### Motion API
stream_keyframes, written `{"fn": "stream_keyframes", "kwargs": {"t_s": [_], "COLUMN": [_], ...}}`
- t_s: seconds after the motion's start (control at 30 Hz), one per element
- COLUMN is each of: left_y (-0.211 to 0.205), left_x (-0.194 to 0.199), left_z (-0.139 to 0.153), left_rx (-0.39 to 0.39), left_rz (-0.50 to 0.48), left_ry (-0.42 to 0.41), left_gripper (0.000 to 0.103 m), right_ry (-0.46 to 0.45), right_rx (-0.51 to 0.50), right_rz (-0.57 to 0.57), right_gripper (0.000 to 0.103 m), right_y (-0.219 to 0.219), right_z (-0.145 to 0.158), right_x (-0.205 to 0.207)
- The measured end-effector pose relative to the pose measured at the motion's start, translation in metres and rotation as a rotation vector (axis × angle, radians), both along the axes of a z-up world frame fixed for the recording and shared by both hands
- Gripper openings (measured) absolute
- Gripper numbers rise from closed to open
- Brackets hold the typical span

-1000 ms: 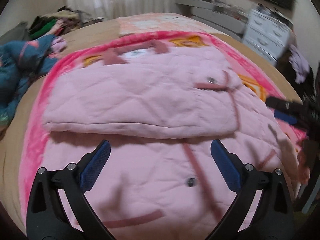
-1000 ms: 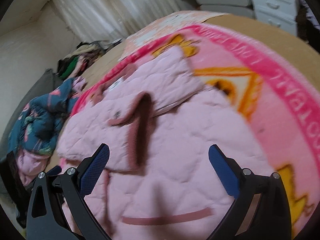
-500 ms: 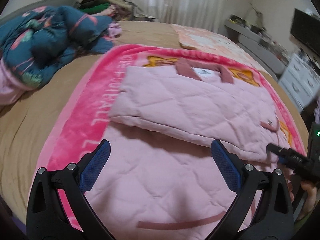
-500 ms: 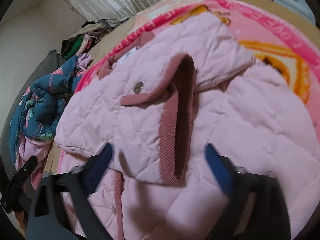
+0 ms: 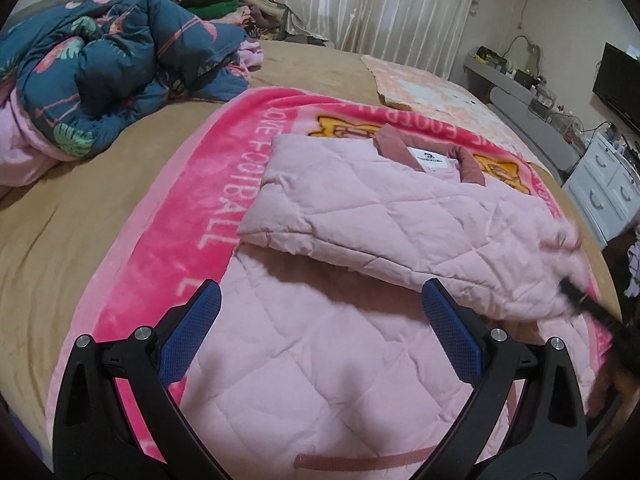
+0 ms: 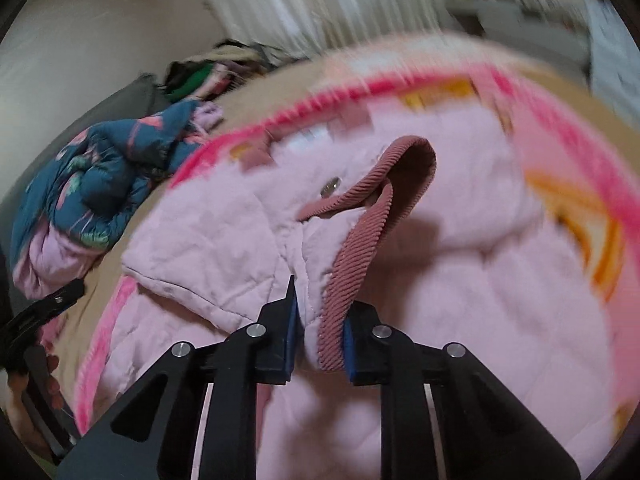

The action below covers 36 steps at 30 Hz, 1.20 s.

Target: Fold large clothes

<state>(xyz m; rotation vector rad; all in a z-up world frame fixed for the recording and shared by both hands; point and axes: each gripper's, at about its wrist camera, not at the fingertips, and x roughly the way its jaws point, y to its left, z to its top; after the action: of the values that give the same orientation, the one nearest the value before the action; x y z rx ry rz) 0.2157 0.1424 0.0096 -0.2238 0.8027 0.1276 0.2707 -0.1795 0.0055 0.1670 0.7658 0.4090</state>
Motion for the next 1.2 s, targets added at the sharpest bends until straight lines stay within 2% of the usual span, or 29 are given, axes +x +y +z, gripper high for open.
{"fn": "stream_keyframes", "kwargs": {"t_s": [0.2,0.37,0.8,1.2], "left_y": [0.002,-0.003,-0.017,-0.028], "left_x": [0.008,0.021,0.059,0.089], "left_z": [0.011,0.023,0.041,0.029], "left_rx": [-0.008,-0.008,-0.010,0.029], "left_rz": [0.013,-0.005,-0.037,-0.050], "left_ry": [-0.027,-0.045,-0.087,-0.058], "left_gripper": [0.094,0.094,0.094,0.094], "right_ry": [-0.158,-0.204,-0.177,-0.095], "right_rx": [-0.078,-0.101,-0.148,-0.149], "right_rz": [0.040,0.048,-0.019,-0.070], "right_gripper": [0.016,0.016,0.016,0.013], "right_y": [-0.001,-0.007,-0.021,-0.037], "right_z": [0.068,0.085,0.067,0.027], "right_x": [0.025,0.044,0.079,0.090]}}
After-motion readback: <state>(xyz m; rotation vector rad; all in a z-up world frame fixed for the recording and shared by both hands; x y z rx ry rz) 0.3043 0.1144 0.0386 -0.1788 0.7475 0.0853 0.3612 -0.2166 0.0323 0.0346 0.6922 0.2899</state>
